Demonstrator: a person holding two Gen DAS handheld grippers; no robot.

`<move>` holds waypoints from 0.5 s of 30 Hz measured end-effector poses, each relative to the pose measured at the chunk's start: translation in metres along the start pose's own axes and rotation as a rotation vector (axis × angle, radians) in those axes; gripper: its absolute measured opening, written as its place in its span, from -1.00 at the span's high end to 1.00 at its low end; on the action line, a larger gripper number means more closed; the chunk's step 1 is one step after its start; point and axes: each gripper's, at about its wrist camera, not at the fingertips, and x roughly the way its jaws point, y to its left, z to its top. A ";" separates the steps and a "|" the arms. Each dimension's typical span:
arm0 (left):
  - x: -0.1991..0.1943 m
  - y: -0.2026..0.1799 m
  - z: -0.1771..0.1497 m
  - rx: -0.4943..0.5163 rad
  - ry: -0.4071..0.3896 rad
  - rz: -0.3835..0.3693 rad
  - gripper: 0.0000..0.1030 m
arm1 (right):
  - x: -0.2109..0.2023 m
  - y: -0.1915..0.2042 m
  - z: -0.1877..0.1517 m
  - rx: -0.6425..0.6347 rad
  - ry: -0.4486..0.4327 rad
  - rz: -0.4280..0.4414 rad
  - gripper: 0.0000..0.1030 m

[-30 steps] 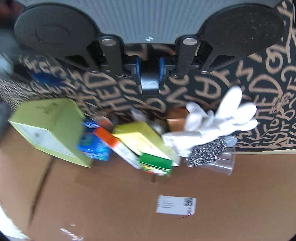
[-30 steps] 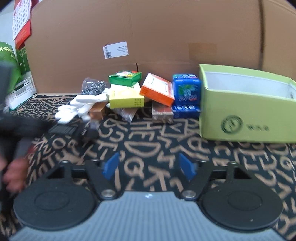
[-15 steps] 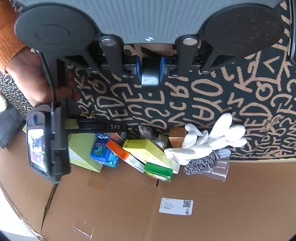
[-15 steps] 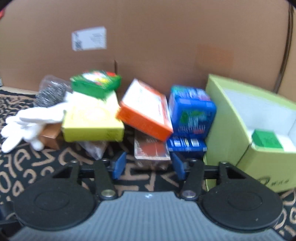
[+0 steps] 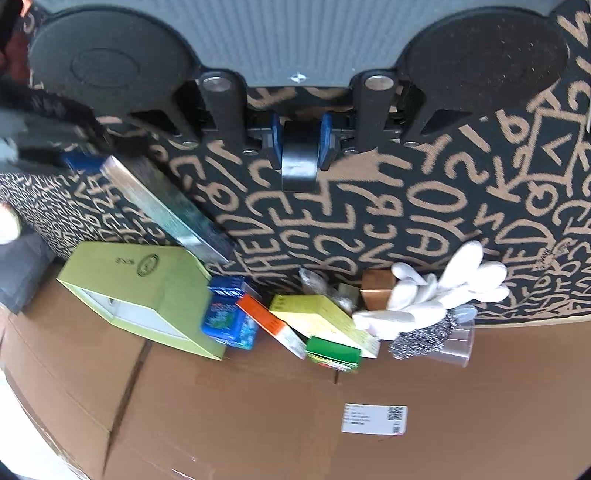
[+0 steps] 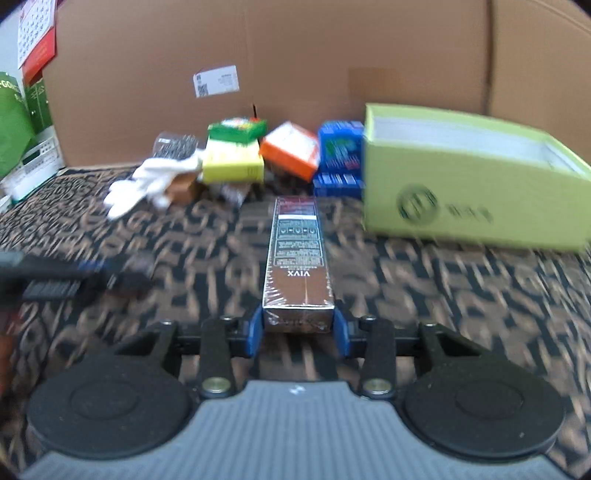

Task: Organize objects
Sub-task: 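Grasp the black tape roll with the left tool while the right tool grasps the dark blue slim box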

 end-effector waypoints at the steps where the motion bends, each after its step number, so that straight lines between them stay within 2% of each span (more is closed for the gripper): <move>1: -0.001 -0.003 -0.001 0.006 -0.001 0.002 0.64 | -0.006 0.001 -0.004 -0.010 0.015 0.001 0.25; 3: -0.002 -0.008 -0.003 0.019 -0.001 0.014 0.58 | -0.016 0.002 -0.011 -0.023 0.007 -0.002 0.20; 4: -0.001 -0.009 -0.003 0.023 0.000 0.019 0.57 | -0.019 0.003 -0.010 -0.038 -0.002 -0.003 0.10; 8: 0.001 -0.010 0.000 0.006 0.004 0.035 0.49 | -0.015 0.006 0.002 -0.058 -0.058 -0.002 -0.06; 15: 0.006 -0.014 0.001 0.035 0.006 0.067 0.49 | 0.013 0.007 0.014 -0.060 -0.053 -0.025 -0.07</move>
